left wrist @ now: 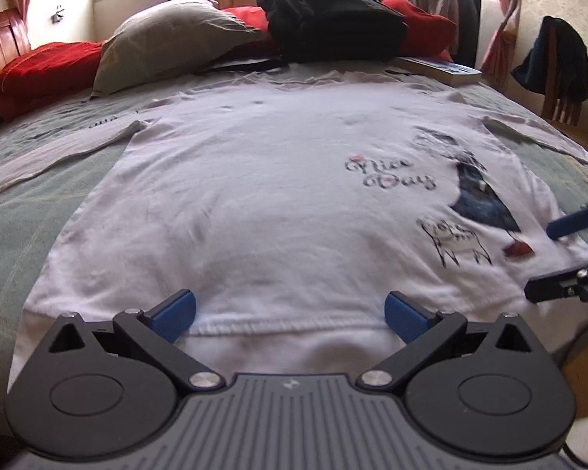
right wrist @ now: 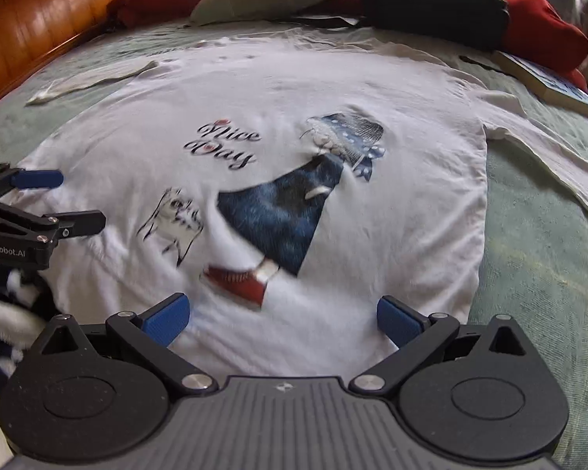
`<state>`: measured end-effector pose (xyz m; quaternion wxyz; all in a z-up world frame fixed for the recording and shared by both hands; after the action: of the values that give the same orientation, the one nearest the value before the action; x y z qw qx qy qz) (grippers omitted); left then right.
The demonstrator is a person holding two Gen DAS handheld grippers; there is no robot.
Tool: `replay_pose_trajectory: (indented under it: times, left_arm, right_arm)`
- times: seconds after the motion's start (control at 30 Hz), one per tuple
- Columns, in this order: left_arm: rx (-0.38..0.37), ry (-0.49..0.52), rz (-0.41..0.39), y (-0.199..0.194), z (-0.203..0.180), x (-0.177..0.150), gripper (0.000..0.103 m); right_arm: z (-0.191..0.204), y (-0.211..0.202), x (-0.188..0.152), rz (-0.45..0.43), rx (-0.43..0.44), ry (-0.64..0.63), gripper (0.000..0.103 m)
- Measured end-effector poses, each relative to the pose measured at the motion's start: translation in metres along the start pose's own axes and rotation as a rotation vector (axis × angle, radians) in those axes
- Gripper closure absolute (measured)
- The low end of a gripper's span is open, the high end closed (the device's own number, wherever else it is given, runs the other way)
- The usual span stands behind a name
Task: Fold clothes
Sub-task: 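Move the open right gripper across the shirt toward its collar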
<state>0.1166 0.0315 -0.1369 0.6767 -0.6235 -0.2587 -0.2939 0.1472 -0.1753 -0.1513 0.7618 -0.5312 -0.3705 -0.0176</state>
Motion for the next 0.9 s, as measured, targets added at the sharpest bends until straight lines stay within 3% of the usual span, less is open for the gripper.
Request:
replay_pose_trajectory:
  times: [0.13, 0.2, 0.3, 0.47, 0.57, 0.73, 0.9]
  left_arm:
    - [-0.031, 0.013, 0.008, -0.015, 0.003, 0.004, 0.001]
    - [0.000, 0.015, -0.012, -0.019, 0.007, 0.017, 0.001]
    - [0.026, 0.016, -0.039, -0.019, 0.011, 0.037, 0.001]
    - [-0.001, 0.019, -0.069, -0.011, 0.008, 0.066, 0.001]
    - [0.007, 0.009, -0.078, -0.001, 0.013, 0.082, 0.001]
    - [0.005, -0.029, -0.071, 0.020, 0.029, 0.099, 0.001]
    - [0.013, -0.062, -0.049, 0.040, 0.048, 0.106, 0.001]
  right_arm:
    - [-0.011, -0.012, 0.013, -0.022, 0.028, 0.033, 0.000]
    - [-0.021, -0.019, 0.026, -0.052, 0.035, 0.060, 0.000]
    - [-0.049, -0.026, 0.059, -0.109, 0.024, 0.121, 0.000]
    - [-0.113, -0.029, 0.129, -0.186, -0.049, 0.236, 0.000]
    - [-0.153, -0.018, 0.174, -0.203, -0.045, 0.331, 0.000]
    - [-0.208, 0.031, 0.225, -0.142, 0.011, 0.511, 0.000]
    - [-0.240, 0.079, 0.236, -0.077, -0.005, 0.640, 0.000]
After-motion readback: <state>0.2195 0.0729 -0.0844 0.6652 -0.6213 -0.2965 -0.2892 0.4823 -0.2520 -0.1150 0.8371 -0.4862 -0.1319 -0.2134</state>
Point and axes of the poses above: each gripper's, at about its wrist camera, not at the fingertips, and y roughly the way its jaws point, z to its left, x to its top, the point moved 7 cm from there along y, roughly the way its jaws point, and after that the axes turned 7 degrees about x, right-handed, at the moved point
